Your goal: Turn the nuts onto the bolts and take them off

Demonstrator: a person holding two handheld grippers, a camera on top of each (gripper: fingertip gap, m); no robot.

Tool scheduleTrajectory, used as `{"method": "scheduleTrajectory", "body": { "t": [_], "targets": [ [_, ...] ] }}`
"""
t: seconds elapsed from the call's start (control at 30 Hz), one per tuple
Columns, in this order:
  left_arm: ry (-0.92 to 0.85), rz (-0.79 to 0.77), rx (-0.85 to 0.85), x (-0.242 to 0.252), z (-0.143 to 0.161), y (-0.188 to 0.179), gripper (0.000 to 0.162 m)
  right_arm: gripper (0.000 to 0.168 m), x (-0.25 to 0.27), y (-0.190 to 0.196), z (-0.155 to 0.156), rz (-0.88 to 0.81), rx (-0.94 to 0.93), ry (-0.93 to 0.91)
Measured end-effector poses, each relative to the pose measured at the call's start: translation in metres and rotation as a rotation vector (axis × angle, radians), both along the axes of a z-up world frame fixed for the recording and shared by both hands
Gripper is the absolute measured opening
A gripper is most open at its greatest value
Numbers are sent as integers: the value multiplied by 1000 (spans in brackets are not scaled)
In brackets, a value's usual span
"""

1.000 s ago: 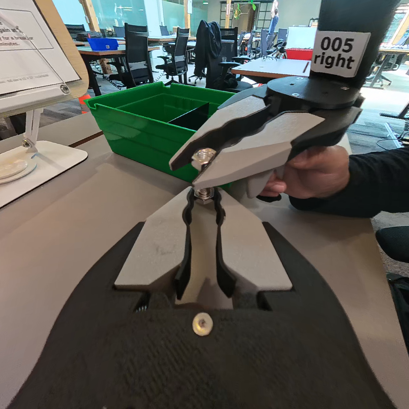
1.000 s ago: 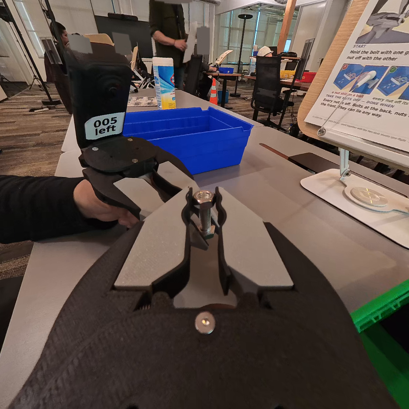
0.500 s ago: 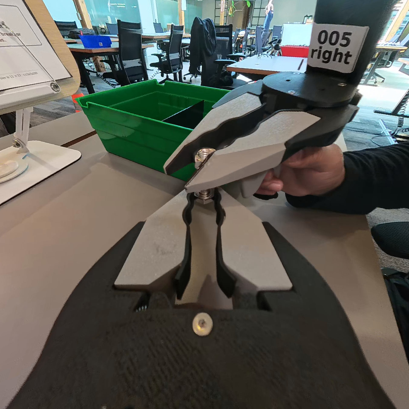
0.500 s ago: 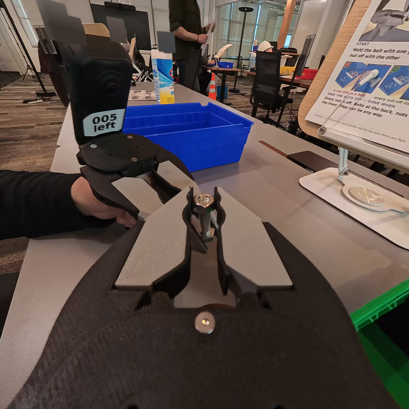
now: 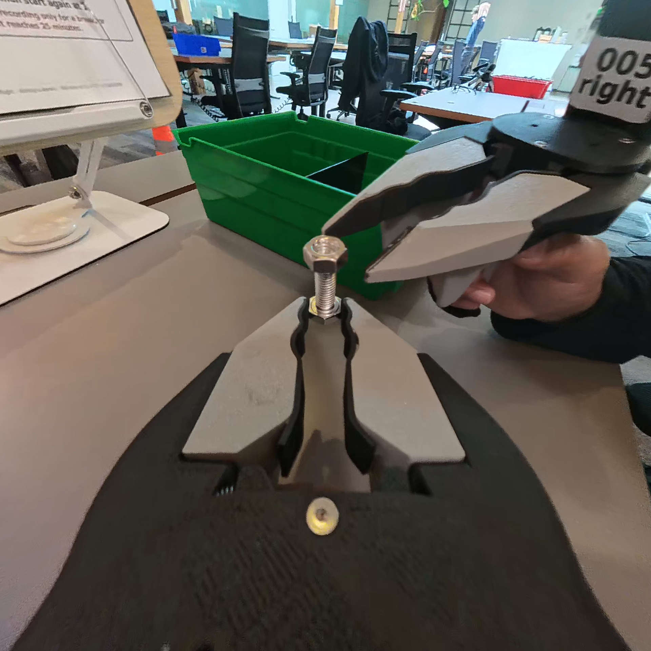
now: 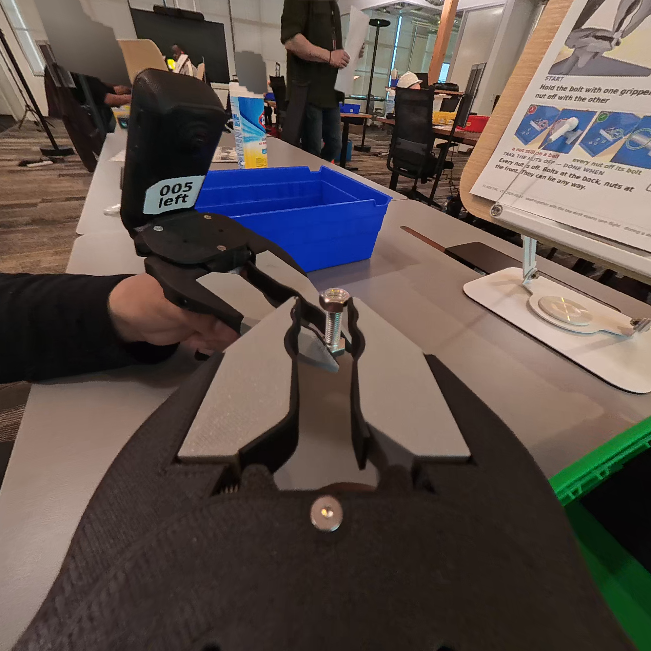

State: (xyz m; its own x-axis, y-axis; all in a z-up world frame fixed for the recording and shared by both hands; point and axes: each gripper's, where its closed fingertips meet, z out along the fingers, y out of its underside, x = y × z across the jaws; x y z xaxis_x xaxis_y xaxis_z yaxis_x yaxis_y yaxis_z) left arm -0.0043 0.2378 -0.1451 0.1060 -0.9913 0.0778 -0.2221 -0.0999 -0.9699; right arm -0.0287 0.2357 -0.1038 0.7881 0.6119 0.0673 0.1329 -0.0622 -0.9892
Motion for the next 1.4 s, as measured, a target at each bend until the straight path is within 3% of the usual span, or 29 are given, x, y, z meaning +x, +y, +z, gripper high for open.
{"method": "scheduleTrajectory", "body": {
  "t": [0.57, 0.97, 1.17, 1.4],
  "targets": [
    [9, -85, 40, 8, 0, -24, 15, 15, -9, 1, -7, 19, -18, -17],
    [10, -71, 48, 7, 0, -20, 15, 15, -3, 2, -4, 10, -20, 5],
    [4, -36, 29, 3, 1, -10, 15, 27, -1, 3, -5, -6, -24, 7],
    [15, 14, 1, 0, -3, 2, 15, 20, 3, 2, 1, -52, 35, -37]
  ]
}}
